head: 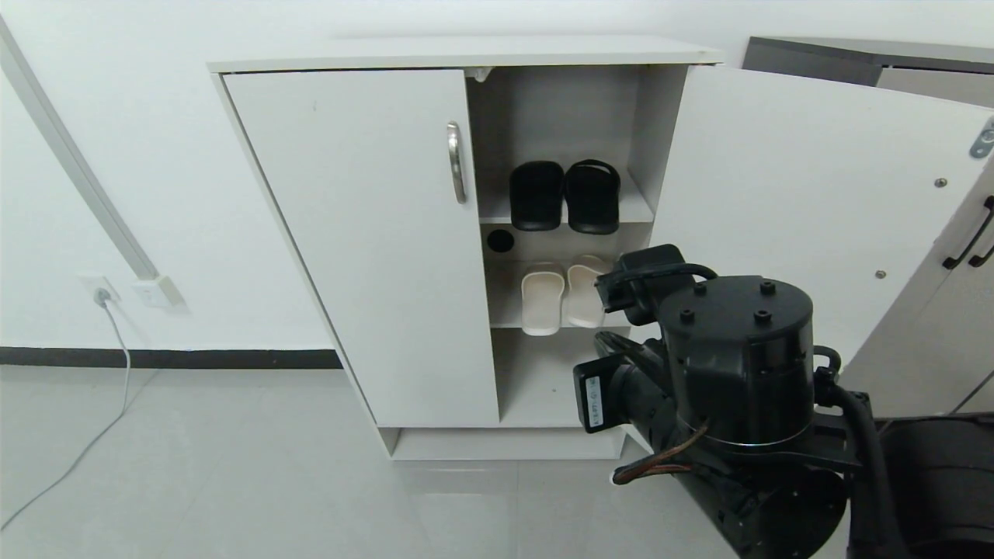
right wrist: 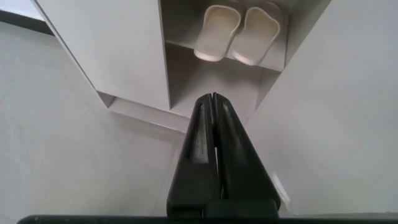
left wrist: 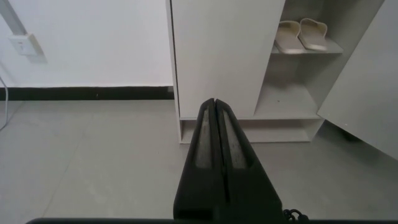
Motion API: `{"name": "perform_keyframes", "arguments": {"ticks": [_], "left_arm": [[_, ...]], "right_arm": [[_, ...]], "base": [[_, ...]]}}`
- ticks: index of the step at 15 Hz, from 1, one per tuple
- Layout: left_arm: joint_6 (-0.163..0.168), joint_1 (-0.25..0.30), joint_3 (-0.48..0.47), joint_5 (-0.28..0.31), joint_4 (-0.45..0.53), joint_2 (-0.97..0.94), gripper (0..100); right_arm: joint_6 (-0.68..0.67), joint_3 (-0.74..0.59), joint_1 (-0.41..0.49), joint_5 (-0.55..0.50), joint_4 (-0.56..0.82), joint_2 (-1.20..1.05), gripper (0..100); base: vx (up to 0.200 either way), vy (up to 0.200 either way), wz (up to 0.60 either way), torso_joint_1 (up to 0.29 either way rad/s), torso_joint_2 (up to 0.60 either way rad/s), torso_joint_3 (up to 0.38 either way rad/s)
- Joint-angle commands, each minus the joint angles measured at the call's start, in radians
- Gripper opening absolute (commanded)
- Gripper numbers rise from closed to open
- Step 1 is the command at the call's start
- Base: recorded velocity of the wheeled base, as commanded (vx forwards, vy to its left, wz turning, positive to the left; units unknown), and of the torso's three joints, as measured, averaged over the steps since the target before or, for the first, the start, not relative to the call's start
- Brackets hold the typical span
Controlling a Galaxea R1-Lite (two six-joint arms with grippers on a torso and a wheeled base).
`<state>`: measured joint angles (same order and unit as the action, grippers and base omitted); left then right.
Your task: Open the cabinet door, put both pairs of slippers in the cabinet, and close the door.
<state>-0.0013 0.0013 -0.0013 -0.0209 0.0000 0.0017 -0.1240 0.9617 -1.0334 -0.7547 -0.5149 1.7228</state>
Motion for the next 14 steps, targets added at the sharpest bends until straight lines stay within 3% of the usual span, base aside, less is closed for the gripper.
{"name": "perform_keyframes", "arguments": {"ticks": [1, 6, 9, 14], "left_arm": [[0.000, 0.000, 0.000, -0.001, 0.000, 0.000, 0], [0.000, 0.000, 0.000, -0.001, 0.000, 0.000, 0], [0.000, 0.000, 0.000, 0.001, 0.000, 0.000, 0], [0.001, -0.001, 0.000, 0.001, 0.000, 0.000, 0]], "right_arm": [[0.000, 0.000, 0.001, 0.000, -0.001, 0.003, 0], [0.006, 0.000, 0.006, -0.002, -0.001, 0.003, 0], [0.011, 0.000, 0.007, 0.000, -0.001, 0.003, 0], [0.011, 0.000, 0.007, -0.002, -0.001, 0.003, 0]], "base": [[0.000, 0.000, 0.00, 0.000, 0.00, 0.000], [0.000, 0.000, 0.00, 0.000, -0.03, -0.039], [0.000, 0.000, 0.00, 0.014, -0.21, -0.328], [0.000, 0.000, 0.00, 0.068, -0.51, -0.356]]}}
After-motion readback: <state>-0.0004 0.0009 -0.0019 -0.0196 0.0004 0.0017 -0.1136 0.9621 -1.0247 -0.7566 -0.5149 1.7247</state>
